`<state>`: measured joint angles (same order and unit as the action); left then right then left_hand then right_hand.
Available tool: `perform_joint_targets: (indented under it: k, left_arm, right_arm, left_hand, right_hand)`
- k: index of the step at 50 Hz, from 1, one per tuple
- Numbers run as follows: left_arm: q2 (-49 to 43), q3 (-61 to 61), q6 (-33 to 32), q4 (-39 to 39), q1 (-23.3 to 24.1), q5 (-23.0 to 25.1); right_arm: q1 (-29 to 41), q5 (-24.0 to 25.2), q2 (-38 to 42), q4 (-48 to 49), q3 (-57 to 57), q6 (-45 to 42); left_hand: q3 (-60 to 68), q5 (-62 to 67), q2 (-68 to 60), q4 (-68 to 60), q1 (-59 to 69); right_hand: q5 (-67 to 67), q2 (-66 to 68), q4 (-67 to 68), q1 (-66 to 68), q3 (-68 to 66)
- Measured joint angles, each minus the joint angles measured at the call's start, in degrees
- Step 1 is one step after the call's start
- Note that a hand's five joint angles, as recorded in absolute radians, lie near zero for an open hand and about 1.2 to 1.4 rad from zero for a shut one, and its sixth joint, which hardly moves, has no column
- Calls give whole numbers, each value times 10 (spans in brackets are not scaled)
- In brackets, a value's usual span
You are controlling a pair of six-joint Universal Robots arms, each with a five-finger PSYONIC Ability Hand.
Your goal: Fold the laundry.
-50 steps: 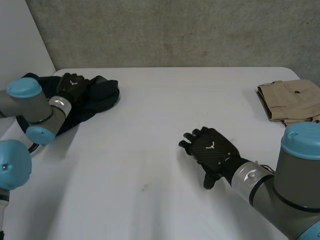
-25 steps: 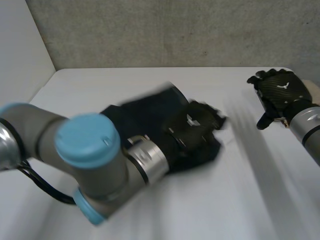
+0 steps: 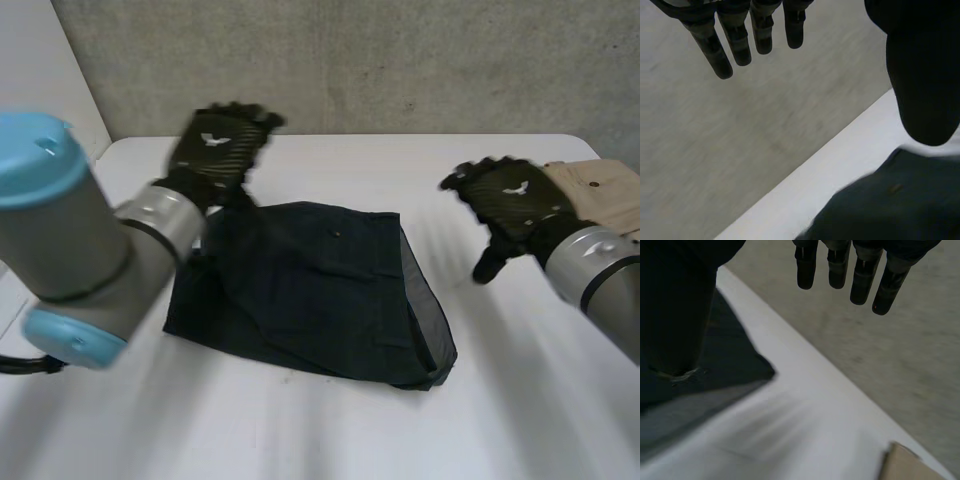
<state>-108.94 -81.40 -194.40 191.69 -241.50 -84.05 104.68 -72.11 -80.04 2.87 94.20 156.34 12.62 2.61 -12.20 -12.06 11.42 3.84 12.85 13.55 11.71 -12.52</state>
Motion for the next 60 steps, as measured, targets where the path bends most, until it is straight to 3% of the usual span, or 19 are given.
perform_joint_targets:
  k: [8,18,24,35,38,39,42,44,46,52,54,60]
  left_arm:
    - [-27,-7,-2,-34,-135,50]
    - [-118,9,-2,-38,-199,136]
    - [-162,26,-1,-40,-204,159]
    - [-216,60,0,-40,-184,201]
    - [-225,66,0,-39,-177,202]
    - [-228,68,0,-38,-174,201]
    - [-231,71,-1,-38,-171,200]
    - [-232,73,0,-38,-167,199]
    - [-232,73,0,-38,-166,198]
    - [-226,72,1,-39,-164,197]
    - [-195,67,2,-40,-159,196]
    - [-87,55,5,-47,-144,192]
  right_arm:
    - [104,-10,27,-66,-57,21]
    - [164,-58,164,-77,-181,123]
    - [166,-65,265,-94,-265,183]
    - [168,-80,386,-134,-377,194]
    - [168,-88,405,-135,-393,192]
    - [168,-90,411,-135,-399,191]
    - [168,-92,419,-135,-406,191]
    - [168,-93,431,-135,-419,190]
    - [168,-92,436,-135,-426,190]
    - [169,-90,437,-140,-435,189]
    - [168,-87,413,-150,-441,189]
    - [164,-76,312,-167,-441,184]
  left_hand:
    - [0,0,0,0,0]
    - [12,14,-17,-17,22]
    - [49,54,-54,-58,65]
    - [127,129,-134,-133,144]
    - [254,247,-259,-254,276]
    - [356,354,-368,-363,390]
    - [401,398,-408,-409,431]
    - [499,494,-509,-508,499]
    - [530,519,-539,-541,510]
    - [536,520,-546,-547,510]
    - [545,520,-552,-555,511]
    - [546,528,-554,-557,525]
  right_hand:
    - [0,0,0,0,0]
    - [0,0,0,0,0]
    - [0,0,0,0,0]
    - [44,55,49,41,-60]
    - [94,115,109,96,-123]
    - [106,130,123,108,-133]
    - [136,165,156,136,-165]
    - [246,279,269,226,-280]
    - [353,386,375,295,-388]
    - [400,428,423,330,-437]
    - [514,537,532,436,-540]
    - [533,546,545,456,-551]
